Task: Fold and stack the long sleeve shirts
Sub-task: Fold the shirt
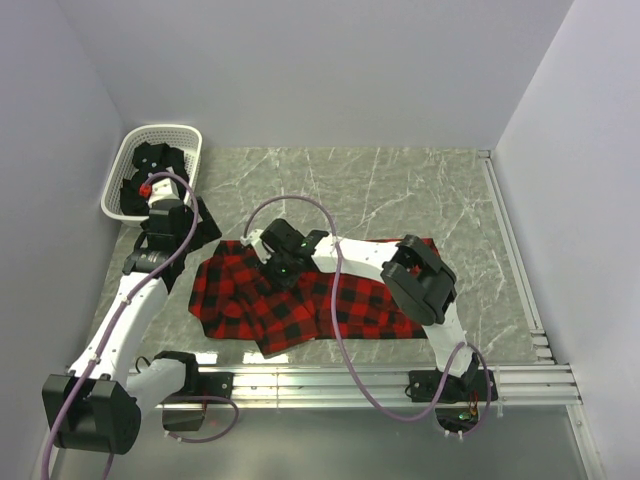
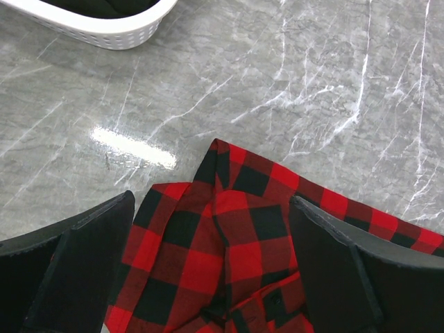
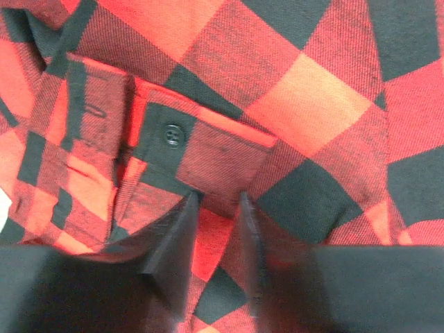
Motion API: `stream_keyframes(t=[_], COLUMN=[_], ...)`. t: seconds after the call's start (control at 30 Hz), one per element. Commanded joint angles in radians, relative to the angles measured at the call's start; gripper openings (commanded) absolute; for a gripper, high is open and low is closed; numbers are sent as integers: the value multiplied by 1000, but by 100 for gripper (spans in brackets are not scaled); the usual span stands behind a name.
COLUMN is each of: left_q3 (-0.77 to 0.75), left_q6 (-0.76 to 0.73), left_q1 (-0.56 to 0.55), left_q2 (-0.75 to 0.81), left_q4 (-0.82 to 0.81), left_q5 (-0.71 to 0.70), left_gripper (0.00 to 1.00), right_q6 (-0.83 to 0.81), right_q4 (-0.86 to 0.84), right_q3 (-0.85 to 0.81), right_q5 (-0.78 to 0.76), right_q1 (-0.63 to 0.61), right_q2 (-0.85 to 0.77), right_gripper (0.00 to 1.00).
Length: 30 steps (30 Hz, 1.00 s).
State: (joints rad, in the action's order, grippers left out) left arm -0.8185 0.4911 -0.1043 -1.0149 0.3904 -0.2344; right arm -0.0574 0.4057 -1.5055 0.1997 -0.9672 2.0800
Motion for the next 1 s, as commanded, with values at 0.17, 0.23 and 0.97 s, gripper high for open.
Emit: stream_keyframes(t=[0.17,0.23,0.97], left_q3=[-19,-18,-18], left_q6=[-6,-6,-8], left_q1=[-3,-3,-3], left_q2=[-2,-2,-2], left_q4=[-12,-10,-15], left_q5=[3,4,14], left_gripper=[99,98,98], right_q6=[-15,-13,148], right_q4=[-7,-8,-16], right_q3=[-50,-50,-19], right_q5=[-3,0,-192], right_q1=[-24,-22,-4], right_q2=[-24,-34,-81], right_gripper=[2,0,31])
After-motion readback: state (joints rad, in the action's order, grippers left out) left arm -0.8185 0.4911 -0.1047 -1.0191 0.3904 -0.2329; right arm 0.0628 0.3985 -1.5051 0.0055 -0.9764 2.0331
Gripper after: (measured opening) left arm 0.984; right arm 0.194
